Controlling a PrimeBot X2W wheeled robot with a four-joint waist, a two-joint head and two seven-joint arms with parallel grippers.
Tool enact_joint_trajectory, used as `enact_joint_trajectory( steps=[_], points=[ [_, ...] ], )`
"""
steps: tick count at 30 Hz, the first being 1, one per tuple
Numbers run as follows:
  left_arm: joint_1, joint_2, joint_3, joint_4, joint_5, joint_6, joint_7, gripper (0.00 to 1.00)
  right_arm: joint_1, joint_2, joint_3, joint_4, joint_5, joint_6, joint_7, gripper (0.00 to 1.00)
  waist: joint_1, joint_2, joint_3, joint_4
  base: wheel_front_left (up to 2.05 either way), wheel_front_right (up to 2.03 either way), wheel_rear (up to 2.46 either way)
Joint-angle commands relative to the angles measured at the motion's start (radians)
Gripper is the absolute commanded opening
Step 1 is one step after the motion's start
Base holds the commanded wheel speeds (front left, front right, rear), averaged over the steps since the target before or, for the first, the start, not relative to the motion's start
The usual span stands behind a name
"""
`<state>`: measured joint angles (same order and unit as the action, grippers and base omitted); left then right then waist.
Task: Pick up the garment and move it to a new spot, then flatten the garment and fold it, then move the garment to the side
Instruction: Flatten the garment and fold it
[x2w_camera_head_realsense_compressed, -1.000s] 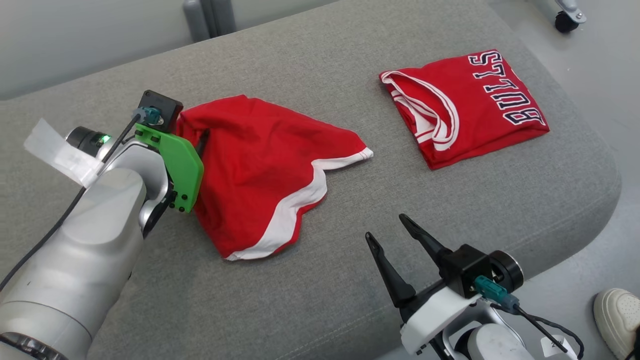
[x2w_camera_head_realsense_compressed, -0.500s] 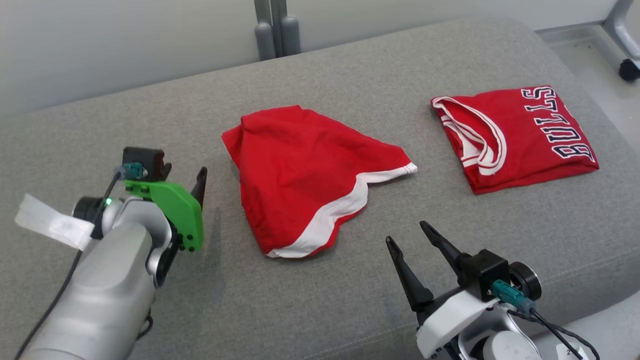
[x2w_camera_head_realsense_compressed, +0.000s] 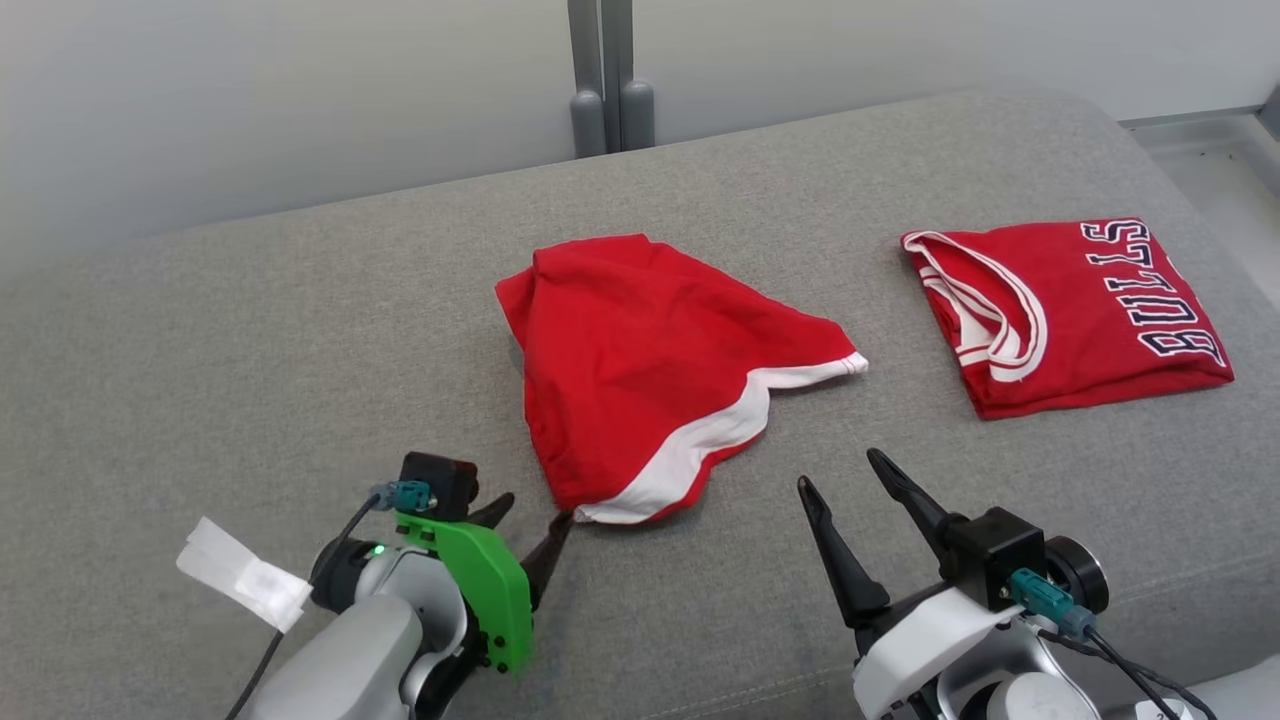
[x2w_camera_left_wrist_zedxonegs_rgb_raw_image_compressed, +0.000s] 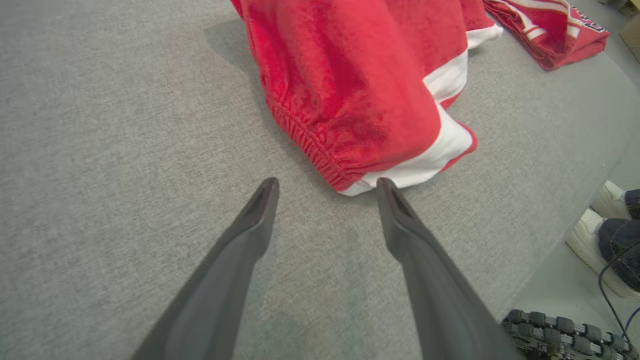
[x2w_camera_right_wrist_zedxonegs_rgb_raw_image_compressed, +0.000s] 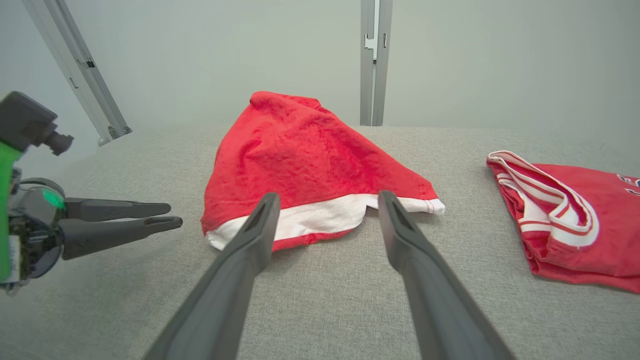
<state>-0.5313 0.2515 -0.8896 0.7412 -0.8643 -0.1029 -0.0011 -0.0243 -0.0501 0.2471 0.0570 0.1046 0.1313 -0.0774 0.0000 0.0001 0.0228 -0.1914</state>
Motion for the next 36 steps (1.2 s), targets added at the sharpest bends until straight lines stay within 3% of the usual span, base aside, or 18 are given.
enact_joint_trajectory(
  steps=[1,10,23,24,25,30,36],
  points=[
    [0.015,-0.004,-0.003,-0.018,-0.004,-0.003,0.003,1.0,0.008,-0.001,0.0,-0.008,-0.007,-0.001,0.001,1.0,0.0,-0.0001,0.009,-0.011,0.0,0.0,0.0],
    [0.029,-0.003,0.013,-0.031,-0.043,0.034,0.044,1.0,-0.005,-0.001,0.001,-0.025,-0.013,-0.001,0.008,1.0,0.0,-0.0001,0.05,-0.073,0.0,0.0,0.0],
    [-0.002,-0.003,0.038,-0.021,-0.089,0.006,0.045,1.0,-0.02,-0.001,-0.003,-0.019,-0.005,-0.001,-0.008,1.0,0.0,-0.0001,0.085,-0.095,0.0,0.0,0.0],
    [-0.002,-0.002,0.035,-0.017,-0.089,0.005,0.05,0.42,-0.021,-0.001,-0.002,-0.017,-0.004,-0.001,-0.01,1.0,0.0,-0.0001,0.085,-0.093,0.0,0.0,0.0],
    [-0.004,-0.001,0.032,-0.016,-0.086,0.004,0.048,0.0,-0.021,-0.001,-0.001,-0.015,-0.003,-0.001,-0.011,1.0,0.0,-0.0001,0.084,-0.092,0.0,0.0,0.0],
    [0.003,0.01,0.027,-0.021,-0.082,-0.002,0.03,0.0,-0.02,-0.001,-0.002,-0.007,-0.001,-0.001,-0.013,1.0,0.0,-0.0001,0.074,-0.078,0.0,0.0,0.0],
    [0.027,0.065,0.035,-0.058,-0.073,0.037,0.027,0.0,-0.004,-0.001,0.003,-0.001,0.001,-0.001,-0.012,1.0,0.0,-0.0001,0.045,-0.05,0.0,0.0,0.0]
  ],
)
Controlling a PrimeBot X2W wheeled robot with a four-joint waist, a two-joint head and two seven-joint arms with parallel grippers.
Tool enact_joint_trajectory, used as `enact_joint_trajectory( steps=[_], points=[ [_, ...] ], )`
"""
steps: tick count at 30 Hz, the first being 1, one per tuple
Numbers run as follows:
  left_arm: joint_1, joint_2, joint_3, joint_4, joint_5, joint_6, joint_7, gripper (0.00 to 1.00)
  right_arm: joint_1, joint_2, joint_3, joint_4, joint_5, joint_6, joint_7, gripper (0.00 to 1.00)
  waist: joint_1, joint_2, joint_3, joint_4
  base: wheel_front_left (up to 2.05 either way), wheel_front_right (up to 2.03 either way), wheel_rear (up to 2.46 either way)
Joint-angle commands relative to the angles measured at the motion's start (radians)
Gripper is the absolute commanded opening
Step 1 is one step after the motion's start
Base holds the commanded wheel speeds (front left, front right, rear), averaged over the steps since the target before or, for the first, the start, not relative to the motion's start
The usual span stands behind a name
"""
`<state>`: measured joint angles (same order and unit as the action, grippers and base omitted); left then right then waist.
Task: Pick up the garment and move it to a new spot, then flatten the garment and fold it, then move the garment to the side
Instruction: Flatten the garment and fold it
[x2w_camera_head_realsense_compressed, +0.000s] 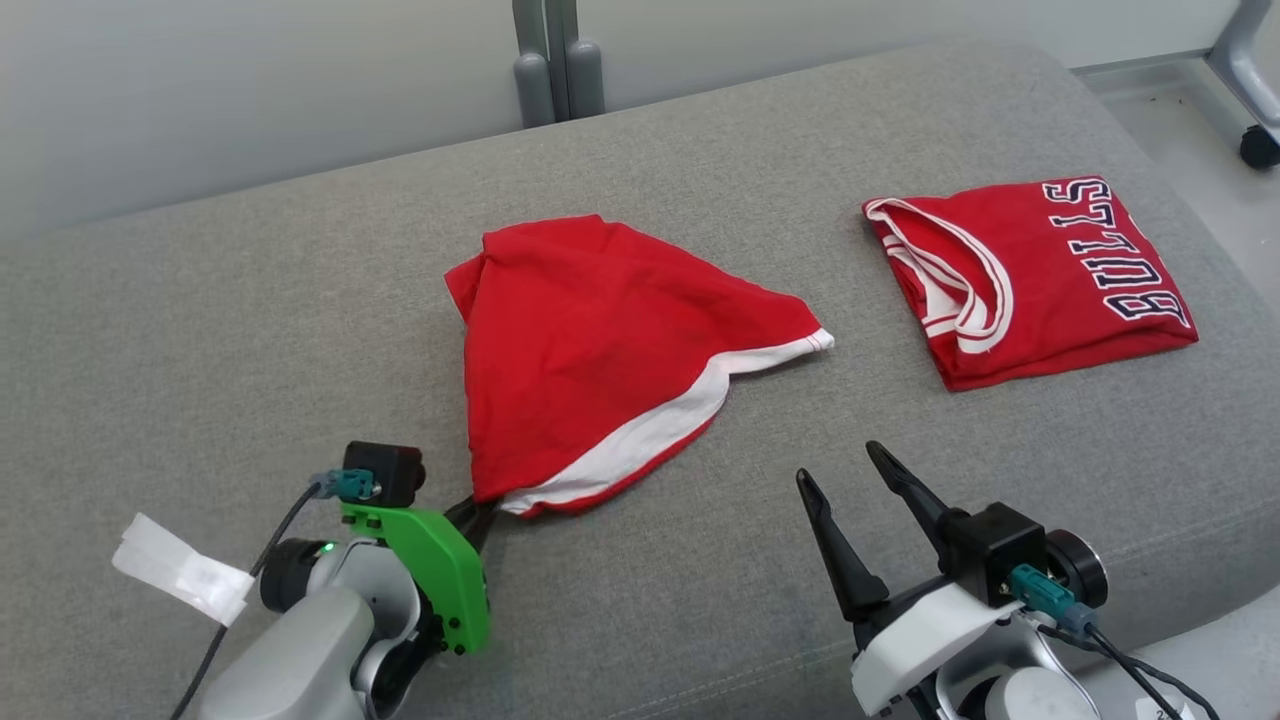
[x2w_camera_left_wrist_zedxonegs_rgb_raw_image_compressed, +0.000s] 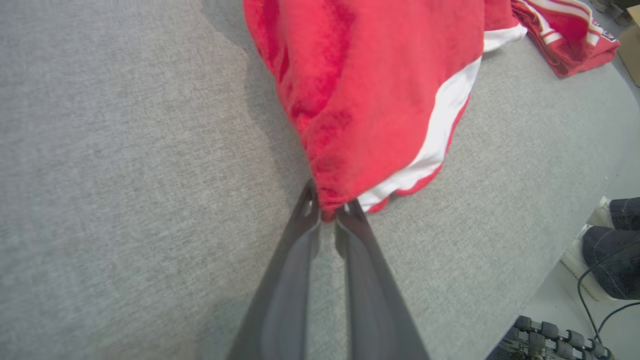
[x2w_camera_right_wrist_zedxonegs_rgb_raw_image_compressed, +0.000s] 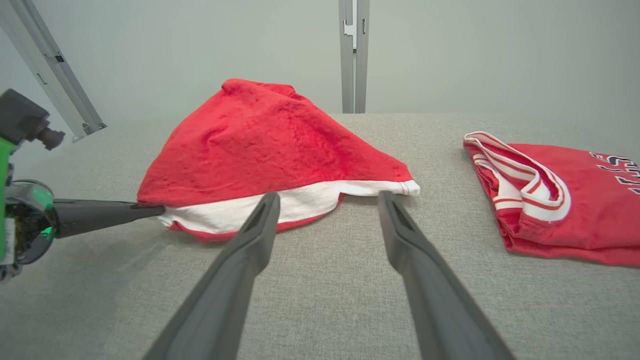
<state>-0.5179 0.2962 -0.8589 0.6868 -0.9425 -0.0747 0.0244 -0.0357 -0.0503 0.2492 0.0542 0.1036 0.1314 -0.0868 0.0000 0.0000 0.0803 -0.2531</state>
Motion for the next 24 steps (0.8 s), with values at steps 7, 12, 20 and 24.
enact_joint_trajectory(
  steps=[7,12,20,24],
  points=[
    [0.019,0.11,0.002,-0.067,0.022,0.058,0.061,0.0,0.016,-0.001,0.009,0.008,0.006,-0.001,-0.001,1.0,0.0,0.0,-0.039,0.032,0.0,0.0,0.0],
    [0.013,0.182,-0.014,-0.126,0.04,0.091,0.138,0.0,0.019,-0.001,0.016,0.01,0.009,-0.001,0.001,1.0,0.0,0.0,-0.052,0.041,0.0,0.0,0.0],
    [0.042,0.22,-0.023,-0.201,0.049,0.136,0.159,1.0,0.022,-0.001,0.014,0.015,0.011,-0.001,0.0,1.0,0.0,0.0,-0.063,0.045,0.0,0.0,0.0],
    [0.067,0.228,0.006,-0.224,0.029,0.164,0.116,1.0,0.03,-0.001,-0.001,0.011,0.007,-0.001,-0.003,1.0,0.0,0.0,-0.066,0.056,0.0,0.0,0.0]
  ],
)
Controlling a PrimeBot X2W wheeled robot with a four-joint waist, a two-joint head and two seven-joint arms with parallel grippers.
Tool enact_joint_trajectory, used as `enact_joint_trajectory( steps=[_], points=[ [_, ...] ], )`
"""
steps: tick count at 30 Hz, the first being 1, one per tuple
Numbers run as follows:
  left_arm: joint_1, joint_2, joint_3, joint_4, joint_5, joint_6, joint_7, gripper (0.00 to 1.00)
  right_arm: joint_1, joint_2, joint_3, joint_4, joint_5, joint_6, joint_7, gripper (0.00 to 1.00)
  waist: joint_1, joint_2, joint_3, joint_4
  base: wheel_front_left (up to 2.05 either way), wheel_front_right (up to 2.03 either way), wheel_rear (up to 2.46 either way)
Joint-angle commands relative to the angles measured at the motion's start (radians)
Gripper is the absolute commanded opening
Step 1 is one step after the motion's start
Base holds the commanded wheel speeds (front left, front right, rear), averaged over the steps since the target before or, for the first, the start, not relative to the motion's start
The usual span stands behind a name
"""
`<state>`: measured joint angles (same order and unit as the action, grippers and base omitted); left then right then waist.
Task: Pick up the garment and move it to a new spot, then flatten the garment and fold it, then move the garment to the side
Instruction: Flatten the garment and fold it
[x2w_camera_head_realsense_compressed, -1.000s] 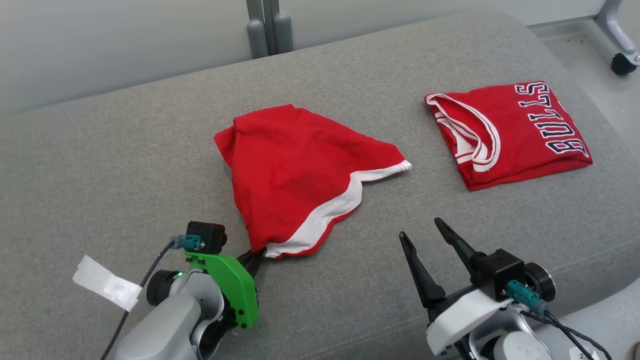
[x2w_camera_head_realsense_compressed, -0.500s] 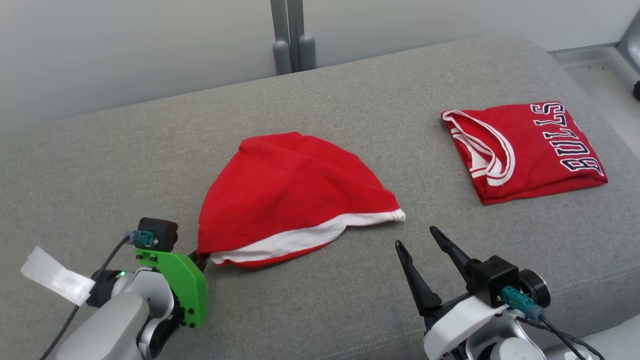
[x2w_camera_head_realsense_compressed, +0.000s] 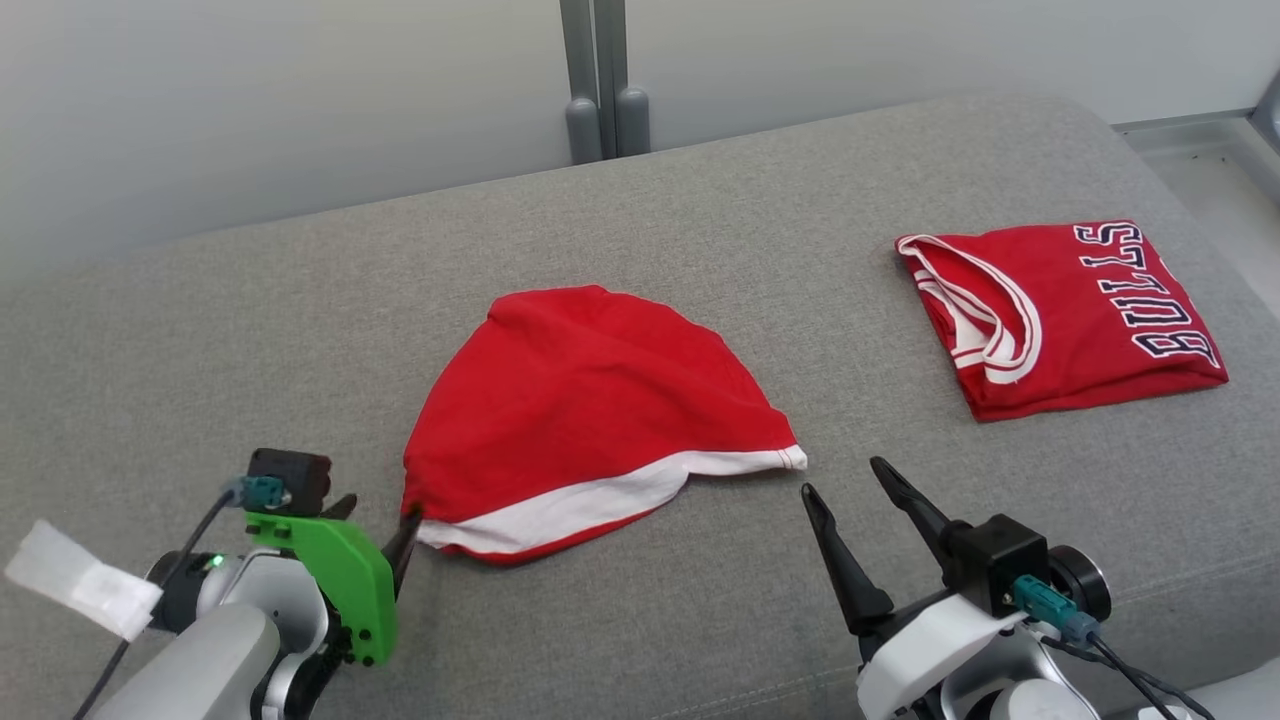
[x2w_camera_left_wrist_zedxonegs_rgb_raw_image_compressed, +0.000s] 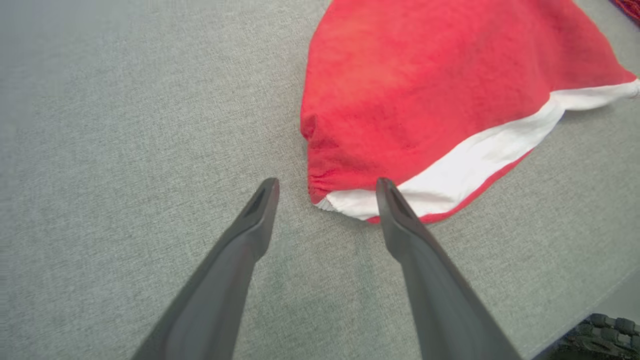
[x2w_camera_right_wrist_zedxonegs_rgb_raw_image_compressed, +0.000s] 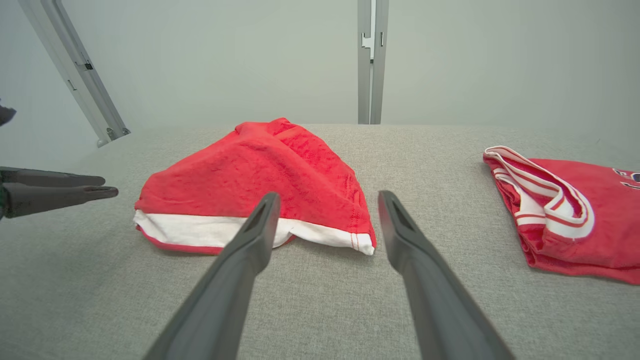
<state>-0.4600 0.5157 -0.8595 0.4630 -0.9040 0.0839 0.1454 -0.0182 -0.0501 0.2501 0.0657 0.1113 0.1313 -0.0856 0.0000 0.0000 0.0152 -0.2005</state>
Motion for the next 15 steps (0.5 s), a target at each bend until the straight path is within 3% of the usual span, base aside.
enact_joint_trajectory(
  steps=[1,9,15],
  points=[
    [0.017,0.004,0.022,-0.007,-0.016,0.017,-0.032,1.0,0.014,-0.001,-0.009,-0.001,-0.002,-0.001,-0.005,1.0,0.0,0.0,-0.003,0.008,0.0,0.0,0.0],
    [0.111,-0.055,0.17,-0.072,-0.061,0.096,-0.344,1.0,0.024,-0.001,-0.075,0.012,0.018,-0.001,-0.026,1.0,0.0,0.0,-0.02,0.061,0.0,0.0,0.0],
    [0.18,-0.113,0.303,-0.139,-0.008,0.118,-0.412,1.0,0.016,-0.001,-0.123,0.039,0.044,-0.001,-0.057,1.0,0.0,0.0,-0.037,0.108,0.0,0.0,0.0]
  ],
)
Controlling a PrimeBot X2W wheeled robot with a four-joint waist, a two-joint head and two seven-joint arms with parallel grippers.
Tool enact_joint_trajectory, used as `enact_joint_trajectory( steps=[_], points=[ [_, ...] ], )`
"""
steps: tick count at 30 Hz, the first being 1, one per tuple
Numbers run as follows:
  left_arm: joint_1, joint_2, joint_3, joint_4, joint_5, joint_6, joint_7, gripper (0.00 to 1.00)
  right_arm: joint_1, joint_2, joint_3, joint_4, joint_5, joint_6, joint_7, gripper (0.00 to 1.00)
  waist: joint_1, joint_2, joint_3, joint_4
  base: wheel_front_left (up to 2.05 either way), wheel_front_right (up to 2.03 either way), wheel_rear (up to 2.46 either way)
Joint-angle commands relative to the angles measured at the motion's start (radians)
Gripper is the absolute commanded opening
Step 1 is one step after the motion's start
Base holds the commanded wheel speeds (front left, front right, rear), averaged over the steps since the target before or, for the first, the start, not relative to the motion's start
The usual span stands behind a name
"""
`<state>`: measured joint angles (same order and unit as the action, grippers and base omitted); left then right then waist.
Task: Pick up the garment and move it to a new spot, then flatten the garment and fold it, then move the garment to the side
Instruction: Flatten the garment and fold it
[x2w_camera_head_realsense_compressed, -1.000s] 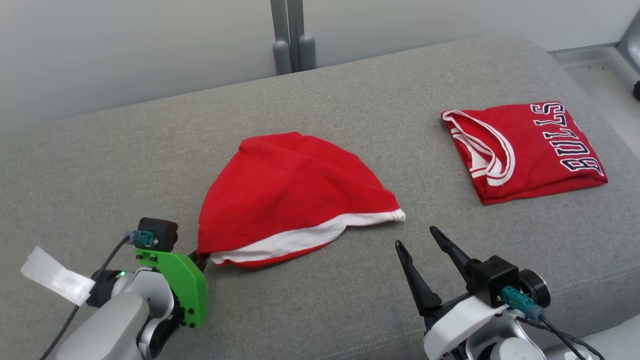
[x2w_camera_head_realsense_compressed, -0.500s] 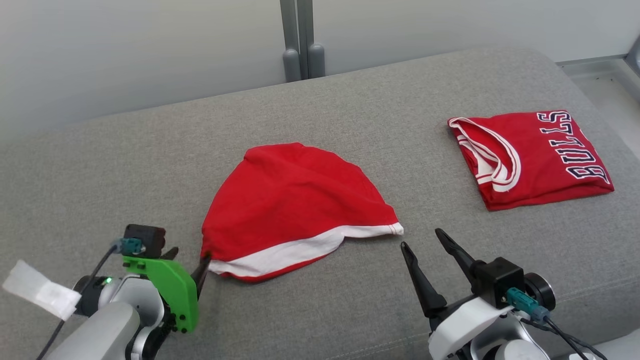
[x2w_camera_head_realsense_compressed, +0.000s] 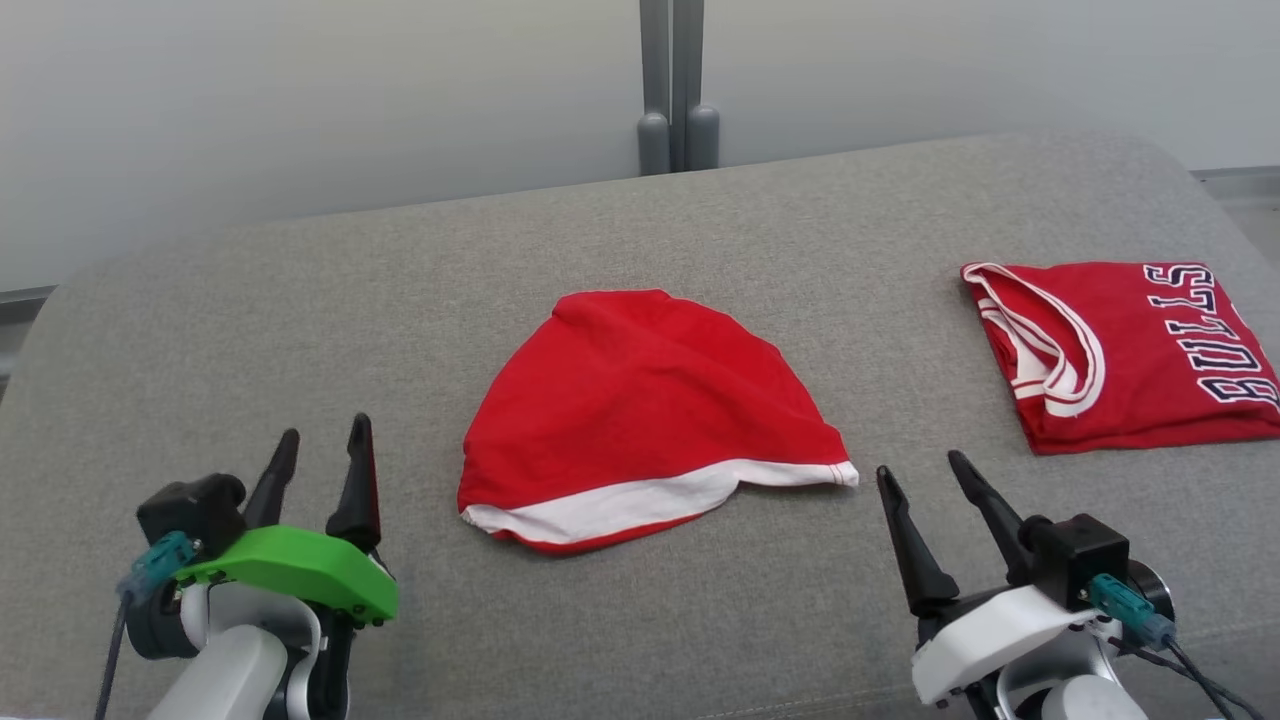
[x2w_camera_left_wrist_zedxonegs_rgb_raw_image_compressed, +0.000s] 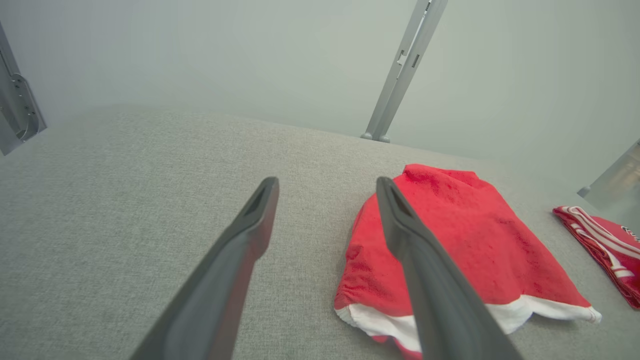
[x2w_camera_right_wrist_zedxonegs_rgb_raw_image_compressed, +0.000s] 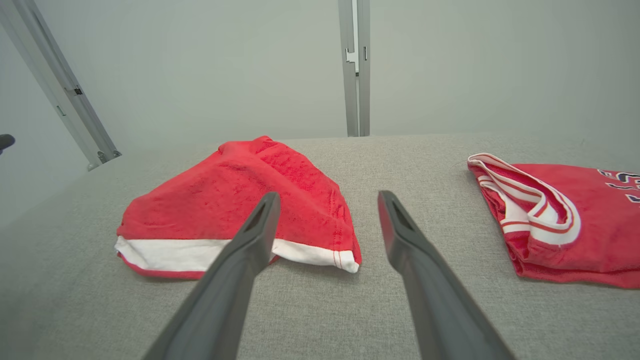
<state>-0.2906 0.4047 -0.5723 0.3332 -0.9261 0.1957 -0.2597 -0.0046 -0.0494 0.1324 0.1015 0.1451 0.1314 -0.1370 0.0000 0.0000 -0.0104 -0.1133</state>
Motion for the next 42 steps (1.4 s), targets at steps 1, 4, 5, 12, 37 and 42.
enact_joint_trajectory(
  steps=[1,4,5,12,37,42],
  points=[
    [0.024,-0.014,0.055,-0.032,0.046,0.006,-0.006,1.0,0.002,-0.002,-0.017,0.009,0.017,-0.001,-0.015,1.0,0.0,0.0,-0.015,0.03,0.0,0.0,0.0],
    [0.097,-0.075,0.18,-0.103,0.144,-0.013,-0.005,1.0,-0.008,-0.001,-0.05,0.033,0.041,-0.001,-0.042,1.0,0.0,0.0,-0.025,0.053,0.0,0.0,0.0],
    [0.117,-0.096,0.222,-0.129,0.18,-0.021,-0.005,1.0,-0.011,-0.002,-0.066,0.043,0.041,-0.001,-0.048,1.0,0.0,0.0,-0.029,0.061,0.0,0.0,0.0],
    [0.242,-0.209,0.384,-0.195,0.32,-0.121,-0.005,1.0,-0.026,-0.001,-0.141,0.107,0.078,-0.001,-0.094,1.0,0.0,0.0,-0.056,0.105,0.0,0.0,0.0],
    [0.443,-0.309,0.522,-0.107,0.68,-0.24,-0.005,1.0,0.077,-0.002,-0.2,0.048,-0.12,-0.001,-0.126,1.0,0.0,0.0,-0.094,0.157,0.0,0.0,0.0],
    [0.422,-0.311,0.528,-0.032,0.681,-0.249,-0.005,1.0,0.096,-0.002,-0.199,0.052,-0.108,-0.001,-0.127,1.0,0.0,0.0,-0.087,0.146,0.0,0.0,0.0]
  ],
)
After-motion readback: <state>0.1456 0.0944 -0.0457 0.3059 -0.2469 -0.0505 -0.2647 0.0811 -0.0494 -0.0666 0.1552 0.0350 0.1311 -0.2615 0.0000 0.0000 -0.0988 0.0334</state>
